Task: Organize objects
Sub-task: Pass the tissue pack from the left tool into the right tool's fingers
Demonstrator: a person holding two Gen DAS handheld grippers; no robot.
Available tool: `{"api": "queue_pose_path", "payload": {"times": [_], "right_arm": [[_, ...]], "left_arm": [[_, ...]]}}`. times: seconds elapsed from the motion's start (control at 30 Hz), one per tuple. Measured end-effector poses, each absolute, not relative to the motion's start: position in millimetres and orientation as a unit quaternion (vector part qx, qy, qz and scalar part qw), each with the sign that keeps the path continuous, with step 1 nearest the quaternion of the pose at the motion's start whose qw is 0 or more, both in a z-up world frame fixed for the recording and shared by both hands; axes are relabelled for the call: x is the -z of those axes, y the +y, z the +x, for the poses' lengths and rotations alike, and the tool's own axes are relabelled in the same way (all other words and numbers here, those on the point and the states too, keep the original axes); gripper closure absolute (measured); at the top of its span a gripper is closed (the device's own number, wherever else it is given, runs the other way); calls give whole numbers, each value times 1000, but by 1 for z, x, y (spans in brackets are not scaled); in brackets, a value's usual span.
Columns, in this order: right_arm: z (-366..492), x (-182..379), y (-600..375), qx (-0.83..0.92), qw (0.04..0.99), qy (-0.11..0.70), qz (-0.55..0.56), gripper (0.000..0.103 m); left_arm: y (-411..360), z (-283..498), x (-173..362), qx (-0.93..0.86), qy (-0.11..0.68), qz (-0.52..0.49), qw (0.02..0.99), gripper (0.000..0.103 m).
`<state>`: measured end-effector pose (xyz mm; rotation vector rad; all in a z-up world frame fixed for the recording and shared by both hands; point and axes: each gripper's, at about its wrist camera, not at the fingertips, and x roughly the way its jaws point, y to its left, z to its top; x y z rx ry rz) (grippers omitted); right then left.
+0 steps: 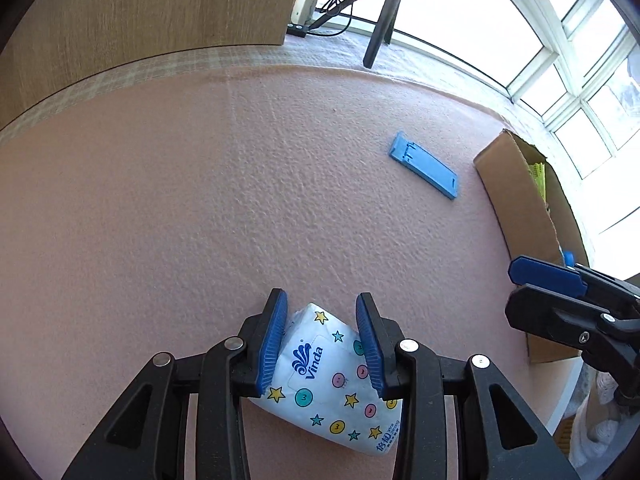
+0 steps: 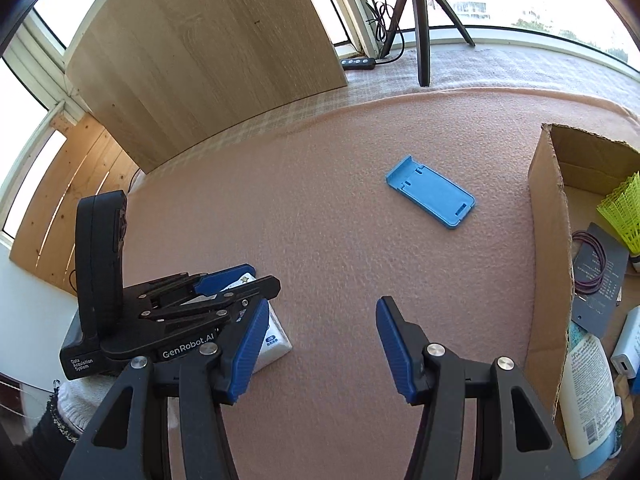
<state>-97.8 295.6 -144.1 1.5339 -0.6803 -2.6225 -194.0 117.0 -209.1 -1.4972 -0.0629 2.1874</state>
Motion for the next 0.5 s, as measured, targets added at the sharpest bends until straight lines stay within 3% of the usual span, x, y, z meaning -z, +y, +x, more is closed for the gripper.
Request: {"api": "queue_pose_path", "payload": {"times": [0.37,0.5], "right_arm": [[-66,149,308,835,12,-233,499,51],[-63,147,310,833,21,-237,499,51]], "left_arm": [[157,-141,200,-801,48,-532,270,64],[145,-132,182,-819,42,-518,243,51]]}}
